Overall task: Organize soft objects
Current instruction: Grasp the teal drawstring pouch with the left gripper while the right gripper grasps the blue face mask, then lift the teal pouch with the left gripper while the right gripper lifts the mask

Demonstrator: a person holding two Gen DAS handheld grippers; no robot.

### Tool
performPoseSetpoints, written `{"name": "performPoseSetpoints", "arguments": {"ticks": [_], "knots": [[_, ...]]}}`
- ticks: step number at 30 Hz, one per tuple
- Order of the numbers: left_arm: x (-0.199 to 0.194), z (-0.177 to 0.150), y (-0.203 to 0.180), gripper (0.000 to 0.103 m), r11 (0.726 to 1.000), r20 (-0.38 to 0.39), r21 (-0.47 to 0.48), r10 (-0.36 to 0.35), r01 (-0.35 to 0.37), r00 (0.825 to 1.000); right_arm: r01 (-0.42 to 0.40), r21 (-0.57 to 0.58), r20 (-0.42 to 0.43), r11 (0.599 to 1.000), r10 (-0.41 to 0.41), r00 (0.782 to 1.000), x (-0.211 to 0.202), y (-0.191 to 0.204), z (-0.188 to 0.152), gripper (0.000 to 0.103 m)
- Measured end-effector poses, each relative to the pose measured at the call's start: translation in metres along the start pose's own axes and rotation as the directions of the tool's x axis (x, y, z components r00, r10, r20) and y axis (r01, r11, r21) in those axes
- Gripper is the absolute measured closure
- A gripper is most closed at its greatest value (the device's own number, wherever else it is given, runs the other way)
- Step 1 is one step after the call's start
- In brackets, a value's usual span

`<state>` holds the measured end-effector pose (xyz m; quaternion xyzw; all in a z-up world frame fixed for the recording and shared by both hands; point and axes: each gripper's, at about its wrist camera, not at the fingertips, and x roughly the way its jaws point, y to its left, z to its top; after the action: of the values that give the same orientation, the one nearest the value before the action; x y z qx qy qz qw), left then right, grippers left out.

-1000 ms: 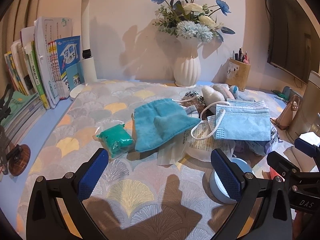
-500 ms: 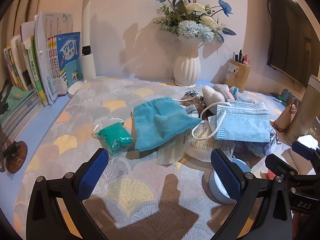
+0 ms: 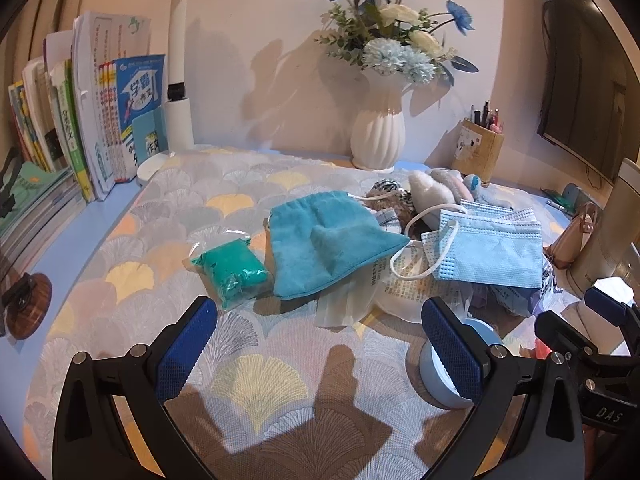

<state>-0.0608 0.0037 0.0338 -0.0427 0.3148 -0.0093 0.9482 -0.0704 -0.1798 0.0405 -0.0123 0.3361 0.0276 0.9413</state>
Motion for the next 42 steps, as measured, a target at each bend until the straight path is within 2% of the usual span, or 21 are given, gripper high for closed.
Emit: {"name": "performPoseSetpoints", "arguments": {"ticks": [3,6,10,12,14,17,20,25,26,28,29,30,33,35,36,38,39,41,42], "knots": [[-0.002,0.001,0.005,0.001,1.0,-0.03,-0.02,-0.018,0.017,0.999,-0.025,-0.024,0.014,0.999,0.025,1.0,-0.006,0.004,-0.001,0.0],[-0.011,0.009,0.017,0.001,0.997,-0.063,-0.059,-0.047,0.044,0.997,-0.052,-0.052,-0.009,0.997,0.052,0.999,-0.007,0.007,0.002,0.0],[-0.016,0.036,0.034,0.001,0.993,-0.105,-0.081,-0.095,0.086,0.99,-0.082,-0.085,-0.021,0.993,0.08,0.997,-0.019,0.009,0.021,0.0],[-0.006,0.052,0.038,0.001,0.988,-0.147,-0.087,-0.141,0.129,0.979,-0.099,-0.116,-0.03,0.988,0.096,0.995,-0.021,0.012,0.035,0.0],[0.014,0.064,0.035,0.001,0.982,-0.227,-0.072,-0.184,0.172,0.956,-0.112,-0.15,-0.074,0.982,0.102,0.992,-0.013,0.016,0.051,0.0],[0.035,0.075,0.031,0.001,0.984,-0.238,-0.061,-0.175,0.165,0.955,-0.157,-0.18,-0.116,0.971,0.138,0.984,0.001,0.022,0.065,0.0],[0.06,0.081,0.023,0.001,0.981,-0.297,-0.063,-0.195,0.185,0.935,-0.143,-0.2,-0.126,0.969,0.119,0.985,0.016,0.024,0.072,0.005],[0.096,0.08,0.001,0.004,0.996,-0.345,0.026,-0.075,0.09,0.936,-0.183,-0.172,-0.175,0.968,0.152,0.973,0.04,0.025,0.076,0.011],[0.105,0.077,-0.004,0.004,0.997,-0.357,0.051,-0.042,0.064,0.933,-0.18,-0.18,-0.179,0.967,0.147,0.973,0.043,0.027,0.076,0.014],[0.111,0.073,-0.007,0.005,0.997,-0.368,0.066,-0.019,0.047,0.93,-0.17,-0.21,-0.185,0.963,0.132,0.974,0.048,0.034,0.073,0.021],[0.112,0.07,-0.008,0.005,0.996,-0.365,0.069,-0.02,0.048,0.931,-0.155,-0.227,-0.183,0.961,0.114,0.976,0.05,0.038,0.072,0.03],[0.113,0.068,-0.008,0.005,0.997,-0.36,0.069,-0.018,0.046,0.933,-0.124,-0.257,-0.177,0.958,0.08,0.981,0.052,0.043,0.068,0.045],[0.11,0.064,-0.007,0.006,0.997,-0.34,0.061,-0.015,0.038,0.94,-0.084,-0.301,-0.155,0.95,0.039,0.987,0.054,0.051,0.062,0.053],[0.111,0.062,-0.007,0.016,0.998,-0.337,0.059,-0.017,0.039,0.941,-0.09,-0.307,-0.143,0.948,0.048,0.989,0.051,0.053,0.06,0.063],[0.112,0.062,-0.007,0.026,0.997,-0.342,0.058,-0.02,0.042,0.939,-0.089,-0.31,-0.137,0.947,0.048,0.989,0.05,0.054,0.06,0.067],[0.111,0.061,-0.008,0.038,0.997,-0.345,0.055,-0.037,0.06,0.938,-0.091,-0.312,-0.131,0.946,0.053,0.99,0.049,0.056,0.061,0.072],[0.11,0.06,-0.009,0.047,0.996,-0.34,0.059,-0.04,0.064,0.939,-0.099,-0.309,-0.13,0.946,0.061,0.99,0.049,0.056,0.061,0.075],[0.108,0.06,-0.013,0.058,0.995,-0.324,0.082,-0.029,0.058,0.946,-0.111,-0.305,-0.125,0.946,0.075,0.989,0.047,0.057,0.062,0.079],[0.106,0.06,-0.015,0.071,0.994,-0.314,0.096,-0.026,0.059,0.949,-0.115,-0.302,-0.121,0.946,0.081,0.989,0.046,0.057,0.062,0.081]]}}
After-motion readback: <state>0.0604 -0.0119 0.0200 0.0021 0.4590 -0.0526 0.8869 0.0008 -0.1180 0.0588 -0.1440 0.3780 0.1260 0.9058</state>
